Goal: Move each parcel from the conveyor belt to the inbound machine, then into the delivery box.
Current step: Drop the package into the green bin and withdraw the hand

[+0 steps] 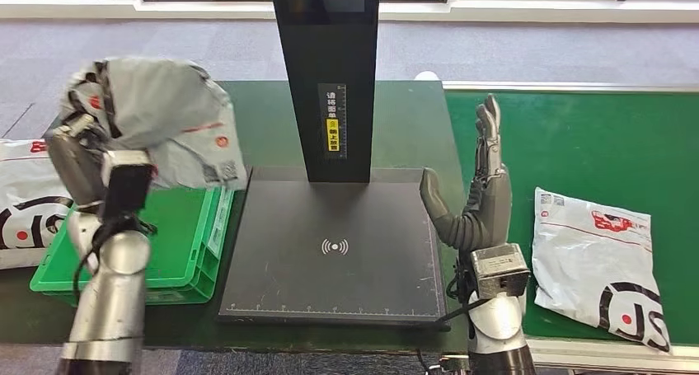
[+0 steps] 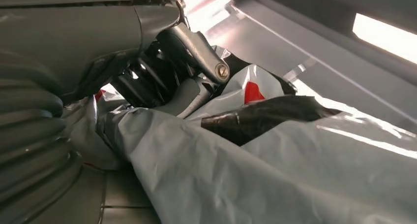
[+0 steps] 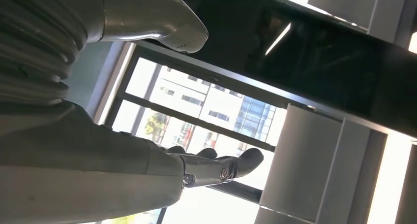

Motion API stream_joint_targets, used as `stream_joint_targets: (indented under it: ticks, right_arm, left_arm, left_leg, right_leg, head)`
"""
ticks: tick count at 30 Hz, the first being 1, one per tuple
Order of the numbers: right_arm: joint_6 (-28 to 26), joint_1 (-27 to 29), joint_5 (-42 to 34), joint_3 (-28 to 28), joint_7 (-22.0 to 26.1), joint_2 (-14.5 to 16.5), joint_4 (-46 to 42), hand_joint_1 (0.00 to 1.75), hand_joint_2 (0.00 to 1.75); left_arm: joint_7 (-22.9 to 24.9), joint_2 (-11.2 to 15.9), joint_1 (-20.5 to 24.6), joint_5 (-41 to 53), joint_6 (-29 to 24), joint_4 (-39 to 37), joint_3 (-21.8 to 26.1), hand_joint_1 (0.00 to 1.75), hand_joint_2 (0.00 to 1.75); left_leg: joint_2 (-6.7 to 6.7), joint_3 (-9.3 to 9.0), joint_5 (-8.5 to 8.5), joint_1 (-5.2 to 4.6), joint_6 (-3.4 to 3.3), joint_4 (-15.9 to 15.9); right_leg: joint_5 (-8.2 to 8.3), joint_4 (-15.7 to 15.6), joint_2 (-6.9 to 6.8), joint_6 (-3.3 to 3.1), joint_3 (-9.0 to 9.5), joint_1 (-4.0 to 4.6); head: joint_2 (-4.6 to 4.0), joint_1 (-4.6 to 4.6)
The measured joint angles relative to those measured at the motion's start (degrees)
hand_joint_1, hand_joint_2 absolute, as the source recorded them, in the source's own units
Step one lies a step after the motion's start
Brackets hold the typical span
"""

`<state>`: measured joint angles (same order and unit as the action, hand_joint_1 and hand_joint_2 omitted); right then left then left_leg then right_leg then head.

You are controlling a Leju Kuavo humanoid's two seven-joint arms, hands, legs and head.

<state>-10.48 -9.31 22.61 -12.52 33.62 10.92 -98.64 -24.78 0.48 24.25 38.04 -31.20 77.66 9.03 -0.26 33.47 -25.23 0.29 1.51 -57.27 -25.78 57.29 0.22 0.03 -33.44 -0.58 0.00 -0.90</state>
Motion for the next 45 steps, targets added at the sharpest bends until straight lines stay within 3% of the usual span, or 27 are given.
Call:
stream_joint_targets:
  ticks: [3,7,15,20,21,24,25,28,45]
  right_arm:
    - [0.2,-0.5,0.1,-0.1,-0.1,0.5,0.1,0.0,1.75]
    - [0.2,-0.2,0.7,-0.2,-0.2,0.8,0.0,0.0,1.75]
    - [0.5,0.4,1.8,-0.2,-1.1,1.2,-0.9,0.0,1.75]
    - [0.6,0.4,2.0,-0.2,-1.1,1.2,-1.4,0.0,1.75]
    - [0.5,0.4,2.0,-0.2,-1.1,1.2,-1.4,0.0,1.75]
    - [0.3,0.6,2.0,-0.2,-1.1,1.2,-1.8,0.0,1.75]
    - [0.2,0.7,2.0,-0.2,-1.1,1.2,-1.9,0.0,1.75]
    - [0.1,1.2,2.0,-0.2,-1.1,1.1,-2.4,0.0,1.75]
    - [0.9,1.2,2.0,-0.2,-1.4,1.1,-2.6,0.0,1.75]
  left_arm:
    - [-1.8,0.8,3.3,-1.5,0.2,-2.7,6.2,1.75,1.75]
    - [-2.3,1.1,5.4,-1.4,-0.8,-5.5,11.0,1.75,1.75]
    - [3.6,1.1,7.4,8.8,-1.9,-9.7,13.9,1.75,1.75]
    - [4.3,1.0,7.7,10.3,-1.9,-11.6,14.3,1.74,1.75]
    - [4.4,1.0,7.7,10.5,-1.6,-11.9,14.3,1.41,1.75]
    - [5.9,0.9,7.8,12.5,1.3,-13.4,14.3,0.11,1.75]
    - [6.5,0.9,7.8,13.3,2.6,-14.2,14.3,0.0,1.31]
    - [7.2,0.7,7.7,14.7,4.5,-16.8,14.3,0.0,0.0]
    - [7.3,-0.1,5.2,14.1,4.2,-19.1,14.3,0.0,0.0]
  left_leg:
    - [-0.01,0.0,0.02,0.07,0.02,0.0]
    - [-0.01,0.03,0.01,0.09,0.02,0.0]
    - [0.0,0.06,0.01,0.08,0.02,0.0]
    - [0.0,0.05,0.01,0.08,0.02,0.0]
    - [0.0,0.05,0.01,0.08,0.02,0.0]
    - [0.0,0.05,0.01,0.08,0.02,0.0]
    - [0.0,0.06,0.01,0.08,0.02,0.0]
    - [0.02,0.09,0.01,0.08,0.02,0.0]
    - [0.04,0.11,0.0,0.08,0.02,0.0]
  right_leg:
    - [0.0,0.0,0.0,-0.01,-0.01,0.02]
    - [0.0,0.0,0.0,-0.01,-0.05,0.01]
    - [0.0,0.0,0.0,0.0,-0.09,-0.02]
    - [0.01,0.0,0.01,-0.02,-0.1,0.0]
    - [0.01,0.0,0.01,-0.02,-0.1,0.01]
    - [0.01,0.0,0.01,-0.02,-0.1,0.01]
    - [0.01,0.0,0.01,-0.02,-0.1,0.01]
    - [0.01,0.0,0.02,-0.02,-0.13,0.01]
    - [0.02,0.0,0.03,-0.04,-0.15,0.02]
  head:
    - [0.0,0.0]
    - [0.0,0.0]
    - [0.0,0.0]
    - [0.0,-0.01]
    - [0.0,-0.01]
    - [0.0,-0.01]
    - [0.0,-0.01]
    - [0.0,0.0]
    - [0.0,-0.01]
